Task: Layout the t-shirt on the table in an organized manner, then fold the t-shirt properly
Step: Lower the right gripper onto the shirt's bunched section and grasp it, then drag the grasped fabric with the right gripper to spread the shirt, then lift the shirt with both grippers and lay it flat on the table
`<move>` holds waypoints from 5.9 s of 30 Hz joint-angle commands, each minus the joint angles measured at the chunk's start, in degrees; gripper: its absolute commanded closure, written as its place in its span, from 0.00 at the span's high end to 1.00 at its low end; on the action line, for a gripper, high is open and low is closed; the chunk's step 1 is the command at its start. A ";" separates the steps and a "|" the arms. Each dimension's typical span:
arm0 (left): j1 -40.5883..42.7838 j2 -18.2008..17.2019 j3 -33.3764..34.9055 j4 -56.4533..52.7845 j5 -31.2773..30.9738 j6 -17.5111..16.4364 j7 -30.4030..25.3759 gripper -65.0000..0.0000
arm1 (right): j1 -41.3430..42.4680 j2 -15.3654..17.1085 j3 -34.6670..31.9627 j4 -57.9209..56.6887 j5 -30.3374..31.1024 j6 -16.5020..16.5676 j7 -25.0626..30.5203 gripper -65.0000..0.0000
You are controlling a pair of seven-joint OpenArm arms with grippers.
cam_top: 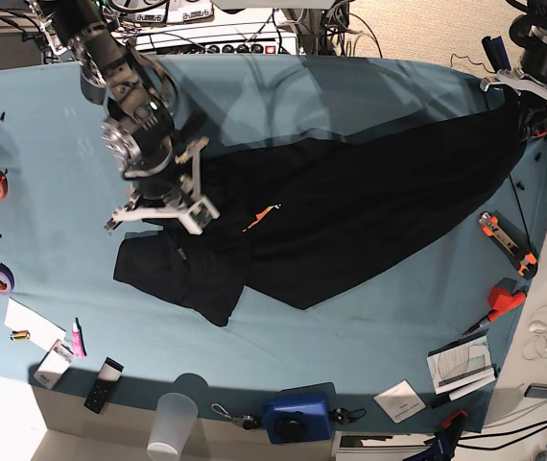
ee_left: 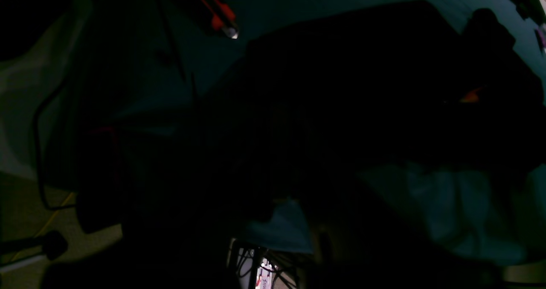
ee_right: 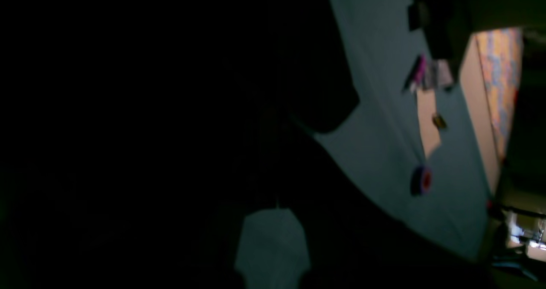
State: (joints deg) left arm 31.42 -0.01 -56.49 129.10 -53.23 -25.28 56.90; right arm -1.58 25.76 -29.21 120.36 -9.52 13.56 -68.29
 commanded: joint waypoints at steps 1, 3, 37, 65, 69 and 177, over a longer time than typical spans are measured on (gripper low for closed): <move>0.31 -0.46 -0.31 1.05 -1.25 -0.22 -1.44 0.00 | 0.57 0.61 0.46 2.58 0.13 0.96 0.61 0.00; 0.31 -0.46 -0.31 1.05 -1.25 -0.22 -1.42 0.00 | -0.72 0.61 0.44 4.11 0.09 3.45 1.68 0.02; 0.31 -0.46 -0.28 1.05 -1.25 -0.20 -2.97 0.00 | -4.42 0.57 0.39 -9.33 3.50 0.50 12.55 0.40; 0.33 -0.46 -0.28 1.05 -1.22 -0.22 -2.89 0.00 | 5.55 1.73 2.03 -9.92 -9.01 -11.37 10.08 0.00; 0.33 -0.46 -0.28 1.05 -1.20 -0.22 -2.71 0.00 | 5.55 1.68 7.34 -1.38 -4.98 -11.69 9.11 0.00; -69.46 -14.75 39.60 -61.70 32.70 8.31 -29.14 0.00 | 52.70 -6.54 55.01 -60.87 19.98 12.17 28.74 0.00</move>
State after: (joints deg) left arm -36.16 -14.17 -16.69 66.24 -20.45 -17.47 29.47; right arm 48.99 18.09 25.78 58.74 10.33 26.41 -41.52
